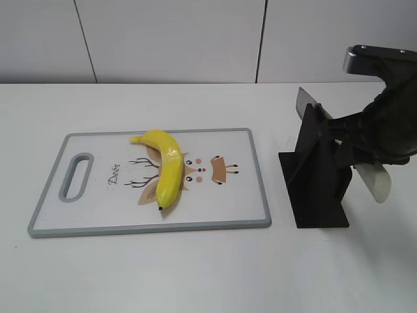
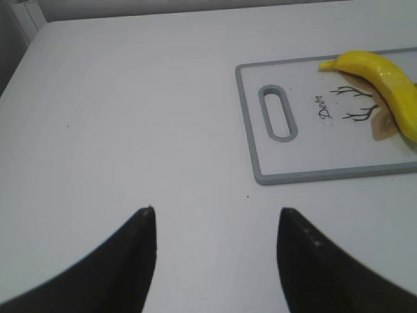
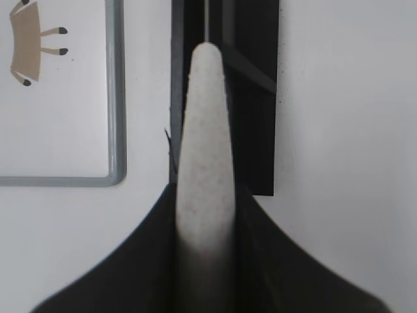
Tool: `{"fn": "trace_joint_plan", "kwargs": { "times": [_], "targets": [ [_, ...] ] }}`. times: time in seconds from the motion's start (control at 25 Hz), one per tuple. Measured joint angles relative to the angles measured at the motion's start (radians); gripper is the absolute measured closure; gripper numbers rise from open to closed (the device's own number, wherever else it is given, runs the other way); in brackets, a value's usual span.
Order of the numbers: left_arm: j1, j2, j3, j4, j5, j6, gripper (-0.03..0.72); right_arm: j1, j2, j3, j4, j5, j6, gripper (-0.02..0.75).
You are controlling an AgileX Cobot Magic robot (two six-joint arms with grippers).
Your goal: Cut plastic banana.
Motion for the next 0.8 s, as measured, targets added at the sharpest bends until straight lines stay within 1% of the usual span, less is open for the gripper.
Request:
{"fn": "trace_joint_plan", "kwargs": {
  "times": [0.24,0.52,0.68,0.72,0.76,0.8],
  "targets": [
    [0.0,-0.008,0.0,-0.001,0.001,-0.005,0.136,0.002,-0.024,0.02,0.017,0.031,-0.003,0.571],
    [0.0,-0.008,0.0,-0.001,0.001,-0.007,0.136,0.005,-0.076,0.031,0.044,0.104,-0.007,0.571],
    [0.0,-0.008,0.0,-0.001,0.001,-0.007,0.137,0.005,-0.076,0.031,0.047,0.109,-0.009,0.571],
    [0.0,-0.008,0.0,-0.001,0.001,-0.007,0.138,0.005,-0.076,0.031,0.048,0.109,-0.009,0.563],
    [0.0,-0.008,0.0,-0.001,0.001,-0.007,0.141,0.005,-0.076,0.032,0.049,0.112,-0.009,0.533],
    [0.0,-0.008,0.0,-0.001,0.001,-0.007,0.144,0.005,-0.076,0.033,0.049,0.115,-0.009,0.478]
  ]
}}
